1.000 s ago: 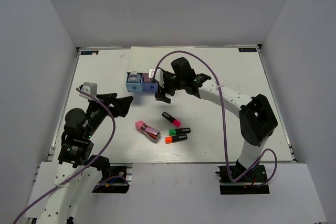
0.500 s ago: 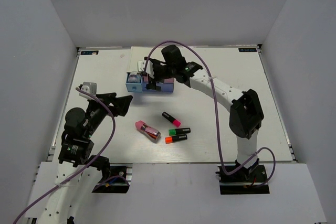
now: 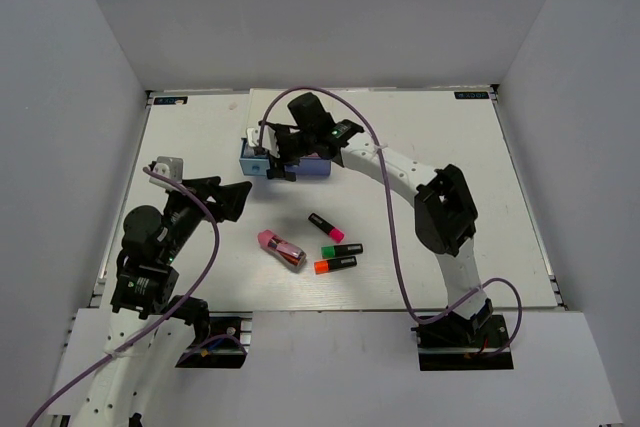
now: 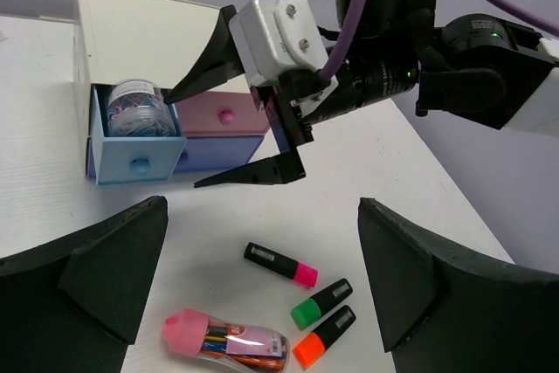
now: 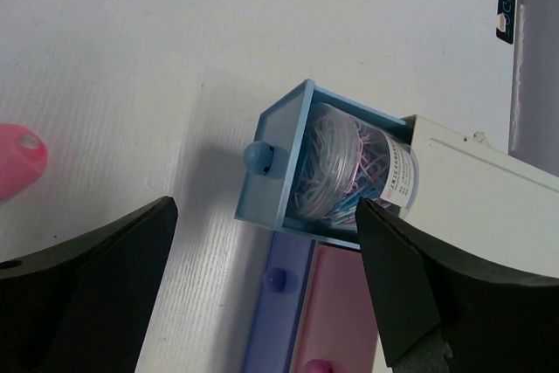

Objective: Sort the stationery into containers
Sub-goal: Place the stationery into the container, then close the drawer

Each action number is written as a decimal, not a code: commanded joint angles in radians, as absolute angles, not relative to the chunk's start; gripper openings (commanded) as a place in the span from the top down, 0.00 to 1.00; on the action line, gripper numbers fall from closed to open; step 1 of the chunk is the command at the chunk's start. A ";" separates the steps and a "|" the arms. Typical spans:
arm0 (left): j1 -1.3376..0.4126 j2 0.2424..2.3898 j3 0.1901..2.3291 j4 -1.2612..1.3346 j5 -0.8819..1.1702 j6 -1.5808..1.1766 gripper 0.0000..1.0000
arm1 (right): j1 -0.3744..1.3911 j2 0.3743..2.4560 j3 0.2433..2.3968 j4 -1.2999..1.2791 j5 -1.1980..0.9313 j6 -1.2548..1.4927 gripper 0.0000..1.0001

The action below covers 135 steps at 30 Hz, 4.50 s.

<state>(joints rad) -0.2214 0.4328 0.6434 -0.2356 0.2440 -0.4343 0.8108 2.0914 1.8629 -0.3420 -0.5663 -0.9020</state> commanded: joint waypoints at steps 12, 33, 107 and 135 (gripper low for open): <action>-0.206 0.414 0.638 -0.232 0.253 -0.428 0.00 | 0.838 2.148 1.948 -0.406 -0.601 -0.974 0.10; -0.206 0.414 0.638 -0.232 0.253 -0.428 0.00 | 0.839 2.097 1.876 -0.540 -0.666 -1.106 0.12; -0.206 0.797 0.554 -0.003 0.072 -0.916 0.13 | 0.729 1.441 1.131 0.152 -0.287 -0.575 0.68; -0.206 1.072 0.577 0.212 0.006 -0.996 0.12 | 0.732 1.173 0.856 0.265 -0.423 -0.437 0.57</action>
